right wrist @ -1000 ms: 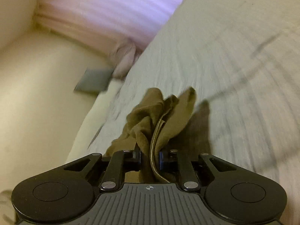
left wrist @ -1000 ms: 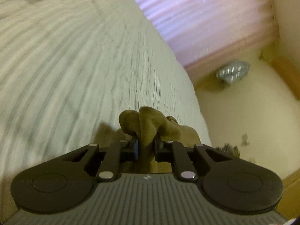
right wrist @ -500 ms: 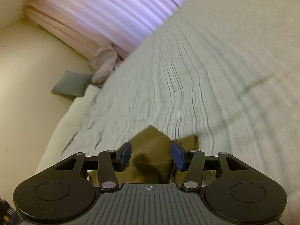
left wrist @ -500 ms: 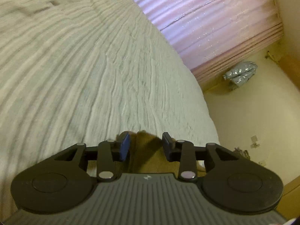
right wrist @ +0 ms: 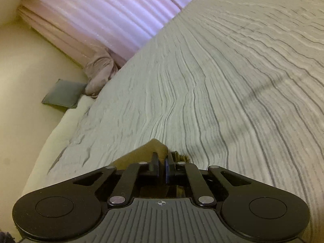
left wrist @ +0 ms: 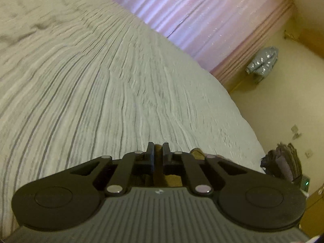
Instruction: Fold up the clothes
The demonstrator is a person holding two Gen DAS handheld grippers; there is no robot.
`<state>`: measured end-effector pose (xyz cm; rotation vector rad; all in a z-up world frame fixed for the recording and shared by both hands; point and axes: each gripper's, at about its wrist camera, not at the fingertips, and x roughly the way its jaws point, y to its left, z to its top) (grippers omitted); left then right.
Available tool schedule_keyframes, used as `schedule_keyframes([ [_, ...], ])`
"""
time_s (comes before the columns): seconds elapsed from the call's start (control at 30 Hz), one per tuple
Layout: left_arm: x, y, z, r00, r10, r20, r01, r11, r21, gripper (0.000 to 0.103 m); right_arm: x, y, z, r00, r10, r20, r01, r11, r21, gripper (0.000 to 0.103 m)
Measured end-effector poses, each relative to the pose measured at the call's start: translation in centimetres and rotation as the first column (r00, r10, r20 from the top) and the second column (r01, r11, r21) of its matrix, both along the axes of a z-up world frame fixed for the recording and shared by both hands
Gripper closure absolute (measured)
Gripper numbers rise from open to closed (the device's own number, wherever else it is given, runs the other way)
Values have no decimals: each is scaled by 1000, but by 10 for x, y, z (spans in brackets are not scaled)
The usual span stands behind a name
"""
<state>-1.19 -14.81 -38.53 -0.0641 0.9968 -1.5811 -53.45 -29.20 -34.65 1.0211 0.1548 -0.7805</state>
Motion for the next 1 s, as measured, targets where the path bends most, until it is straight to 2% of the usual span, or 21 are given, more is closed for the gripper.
schedule_keyframes([
  [0.03, -2, 4, 4, 1000, 1, 17, -1, 1000, -6, 96, -1, 4, 5, 1000, -15, -15, 14, 1000, -20, 85],
  [0.07, -3, 8, 10, 999, 13, 45, -13, 1000, -6, 95, -3, 9, 11, 998, -44, -36, 43, 998, -42, 55],
  [0.1, -5, 12, 16, 997, 26, 74, -26, 1000, -7, 95, -5, 14, 18, 996, -74, -56, 71, 995, -64, 40],
  [0.13, -7, 19, 25, 993, 54, 109, -53, 999, -11, 94, -11, 22, 26, 992, -111, -68, 104, 990, -97, 35],
  [0.2, -12, 36, 39, 988, 78, 131, -75, 997, -30, 94, -24, 42, 43, 984, -163, -76, 151, 978, -144, 35],
  [0.23, -15, 44, 46, 986, 89, 141, -84, 996, -40, 94, -27, 54, 48, 982, -171, -74, 158, 975, -155, 42],
  [0.27, -21, 52, 52, 987, 77, 140, -71, 996, -51, 94, -23, 66, 52, 985, -159, -73, 144, 974, -172, 65],
  [0.33, -40, 63, 58, 989, 10, 149, 0, 998, -67, 95, -6, 87, 59, 987, -99, -130, 68, 973, -221, 79],
  [0.37, -52, 65, 62, 986, -23, 162, 35, 997, -72, 96, 4, 96, 60, 984, -66, -163, 25, 969, -246, 91],
  [0.43, -77, 64, 64, 975, -101, 198, 118, 990, -76, 96, 32, 108, 60, 972, -14, -235, -57, 955, -290, 93],
  [0.53, -100, 47, 55, 964, -123, 238, 139, 989, -51, 96, 64, 109, 47, 934, -9, -358, -120, 934, -335, 93],
  [0.63, -108, 31, 38, 948, -109, 300, 117, 993, -9, 97, 82, 100, 25, 879, -26, -476, -158, 926, -344, 93],
  [0.7, -111, 23, 21, 930, -105, 352, 100, 994, 32, 96, 85, 94, 4, 852, -27, -523, -162, 936, -313, 93],
  [0.77, -105, 26, 13, 943, -84, 321, 76, 996, 37, 100, 90, 92, -11, 842, -24, -540, -166, 939, -302, 93],
  [0.83, -97, 35, 11, 953, -51, 299, 42, 998, 35, 100, 88, 88, -14, 854, -21, -520, -148, 948, -283, 93],
  [0.93, -81, 55, 21, 958, 16, 286, -22, 1000, 19, 101, 62, 72, -5, 940, -60, -335, -5, 982, -189, 93],
  [0.97, -75, 62, 25, 959, 38, 281, -44, 999, 14, 102, 51, 75, 1, 949, -92, -301, 38, 983, -179, 93],
  [1.0, -69, 74, 30, 961, 66, 270, -70, 998, 6, 102, 42, 81, 8, 945, -129, -301, 72, 979, -193, 93],
])
